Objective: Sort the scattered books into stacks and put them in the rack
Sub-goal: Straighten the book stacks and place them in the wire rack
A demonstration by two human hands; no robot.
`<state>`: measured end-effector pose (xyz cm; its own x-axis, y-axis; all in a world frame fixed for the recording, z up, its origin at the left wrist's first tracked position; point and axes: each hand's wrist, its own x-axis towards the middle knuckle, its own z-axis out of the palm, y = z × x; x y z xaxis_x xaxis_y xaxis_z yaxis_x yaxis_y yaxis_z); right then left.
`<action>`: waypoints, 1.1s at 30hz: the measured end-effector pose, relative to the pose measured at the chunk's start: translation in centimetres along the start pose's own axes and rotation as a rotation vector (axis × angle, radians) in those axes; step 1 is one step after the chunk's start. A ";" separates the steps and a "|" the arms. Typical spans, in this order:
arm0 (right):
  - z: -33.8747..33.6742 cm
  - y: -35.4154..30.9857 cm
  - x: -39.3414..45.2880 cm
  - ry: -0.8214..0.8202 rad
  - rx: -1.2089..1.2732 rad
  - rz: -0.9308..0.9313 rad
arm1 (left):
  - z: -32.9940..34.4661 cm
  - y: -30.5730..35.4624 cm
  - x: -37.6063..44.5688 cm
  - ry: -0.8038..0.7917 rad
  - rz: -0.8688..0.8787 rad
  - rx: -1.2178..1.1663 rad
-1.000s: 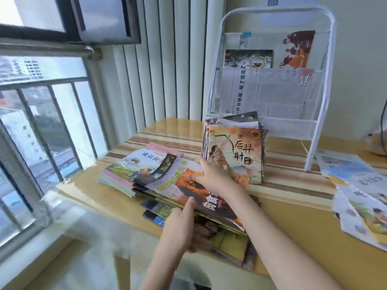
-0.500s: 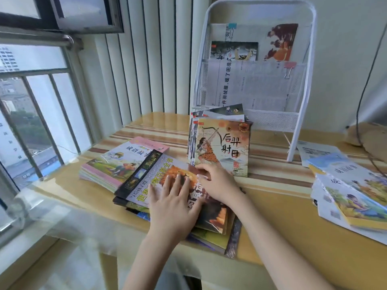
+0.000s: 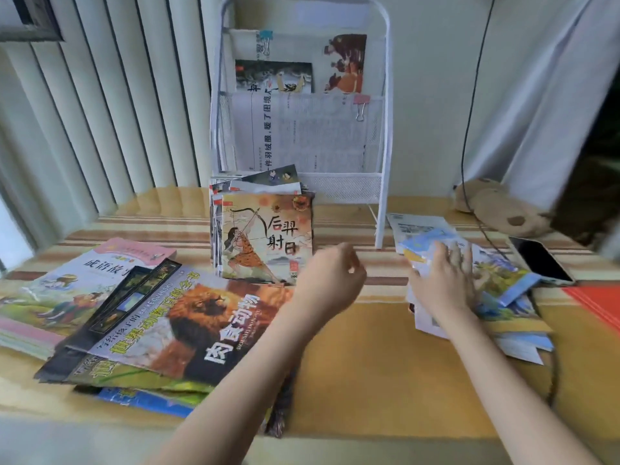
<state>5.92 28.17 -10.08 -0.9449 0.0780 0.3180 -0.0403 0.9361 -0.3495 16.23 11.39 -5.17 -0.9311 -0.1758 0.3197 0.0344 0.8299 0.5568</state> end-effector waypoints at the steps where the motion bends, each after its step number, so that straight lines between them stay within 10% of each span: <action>1: 0.0 1.0 0.5 -0.120 -0.057 0.070 | 1.8 1.2 1.1 -0.128 -0.010 -0.139; 5: 0.0 2.1 1.3 -0.324 -0.195 0.176 | 7.6 4.2 4.4 -0.404 -0.208 -0.572; 13: -0.3 0.6 1.9 -0.486 -0.473 0.119 | 12.4 2.6 6.0 -0.355 -0.312 -0.912; 18: -0.7 0.4 1.0 -0.174 -0.512 -0.208 | 12.9 2.7 6.2 -0.318 -0.280 -0.891; 24: -2.5 -2.4 -1.7 0.001 -0.354 -0.406 | 13.1 2.2 6.8 -0.414 -0.540 -1.498; 33: -2.5 0.2 -0.7 0.311 0.411 -0.020 | 12.0 1.9 6.3 -0.169 -0.632 -1.533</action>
<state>7.39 29.12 -8.14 -0.8037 0.2184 0.5535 -0.2408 0.7313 -0.6381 6.03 18.15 -11.30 -0.9588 -0.1189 -0.2580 -0.1323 -0.6167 0.7760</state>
